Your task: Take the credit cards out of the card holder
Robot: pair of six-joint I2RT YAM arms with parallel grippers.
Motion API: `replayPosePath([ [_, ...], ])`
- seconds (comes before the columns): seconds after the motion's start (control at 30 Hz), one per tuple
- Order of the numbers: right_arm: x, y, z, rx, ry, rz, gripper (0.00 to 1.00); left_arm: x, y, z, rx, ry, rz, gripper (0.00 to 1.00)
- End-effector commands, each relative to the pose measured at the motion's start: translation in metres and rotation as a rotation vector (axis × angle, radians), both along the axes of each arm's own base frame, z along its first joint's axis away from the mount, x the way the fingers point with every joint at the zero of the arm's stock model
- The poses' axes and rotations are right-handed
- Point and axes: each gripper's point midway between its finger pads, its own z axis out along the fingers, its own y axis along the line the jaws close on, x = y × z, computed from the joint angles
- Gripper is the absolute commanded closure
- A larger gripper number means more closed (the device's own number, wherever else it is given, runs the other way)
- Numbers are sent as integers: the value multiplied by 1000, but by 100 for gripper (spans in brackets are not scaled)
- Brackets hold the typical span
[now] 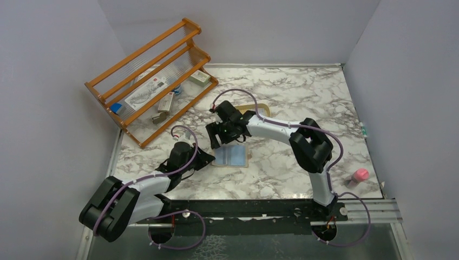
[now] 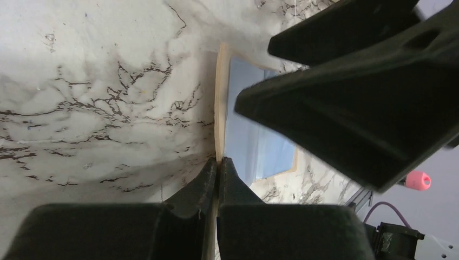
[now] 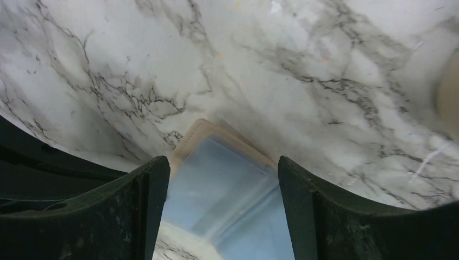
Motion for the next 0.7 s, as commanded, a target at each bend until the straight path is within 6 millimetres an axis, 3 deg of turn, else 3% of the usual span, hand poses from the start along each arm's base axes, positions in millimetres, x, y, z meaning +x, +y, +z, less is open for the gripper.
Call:
replayPosePath([
  [0.0, -1, 5, 4, -44, -23, -43, 22, 4, 6, 0, 36, -15, 26, 100],
  [0.37, -19, 8, -9, -121, -30, -35, 22, 0, 9, 0, 35, -17, 33, 100],
  [0.67, -16, -3, -9, -142, -58, -88, 22, -2, 11, -5, 46, -1, 34, 100],
])
